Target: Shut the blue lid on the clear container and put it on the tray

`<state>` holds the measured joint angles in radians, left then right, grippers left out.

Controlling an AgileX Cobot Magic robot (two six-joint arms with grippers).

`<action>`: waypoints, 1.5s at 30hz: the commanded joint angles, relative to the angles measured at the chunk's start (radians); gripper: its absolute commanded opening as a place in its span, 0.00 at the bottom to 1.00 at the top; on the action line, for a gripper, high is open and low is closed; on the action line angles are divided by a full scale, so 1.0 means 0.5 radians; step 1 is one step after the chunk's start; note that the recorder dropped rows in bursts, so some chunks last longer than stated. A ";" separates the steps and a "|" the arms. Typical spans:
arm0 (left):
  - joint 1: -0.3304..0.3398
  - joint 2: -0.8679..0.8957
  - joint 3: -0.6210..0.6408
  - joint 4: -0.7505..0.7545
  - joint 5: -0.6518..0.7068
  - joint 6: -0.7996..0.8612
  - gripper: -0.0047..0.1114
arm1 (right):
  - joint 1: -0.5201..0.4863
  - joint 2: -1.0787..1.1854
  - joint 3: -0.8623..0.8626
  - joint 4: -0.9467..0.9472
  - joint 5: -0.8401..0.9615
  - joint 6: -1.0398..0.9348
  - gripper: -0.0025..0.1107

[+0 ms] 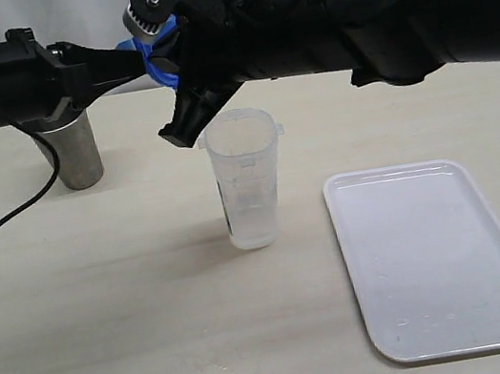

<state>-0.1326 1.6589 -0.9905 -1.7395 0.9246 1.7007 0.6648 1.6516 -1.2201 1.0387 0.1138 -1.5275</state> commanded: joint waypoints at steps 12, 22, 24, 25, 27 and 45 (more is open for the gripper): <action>-0.010 -0.002 -0.047 -0.010 -0.033 0.886 0.04 | -0.004 -0.264 -0.003 0.052 -0.241 0.157 0.06; -0.039 -0.002 -0.412 0.570 0.052 0.886 0.04 | -0.306 -0.509 -0.003 0.088 -0.002 0.327 0.25; -0.080 -0.002 -0.483 0.678 -0.021 0.886 0.04 | -0.398 -0.525 -0.003 0.082 0.152 0.327 0.31; -0.111 -0.002 -0.508 0.715 -0.084 0.886 0.04 | -0.433 -0.527 -0.003 0.082 0.211 0.327 0.32; -0.190 -0.002 -0.564 0.816 -0.230 0.886 0.04 | -0.524 -0.527 -0.003 0.057 0.376 0.306 0.35; -0.800 -0.002 -0.662 2.002 -1.307 0.883 0.04 | -0.766 -0.527 -0.003 -0.599 0.986 0.320 0.35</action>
<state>-0.5097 1.6589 -1.3152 -0.7895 0.3187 2.1121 0.2887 1.3939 -1.2201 0.7475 0.5949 -1.3719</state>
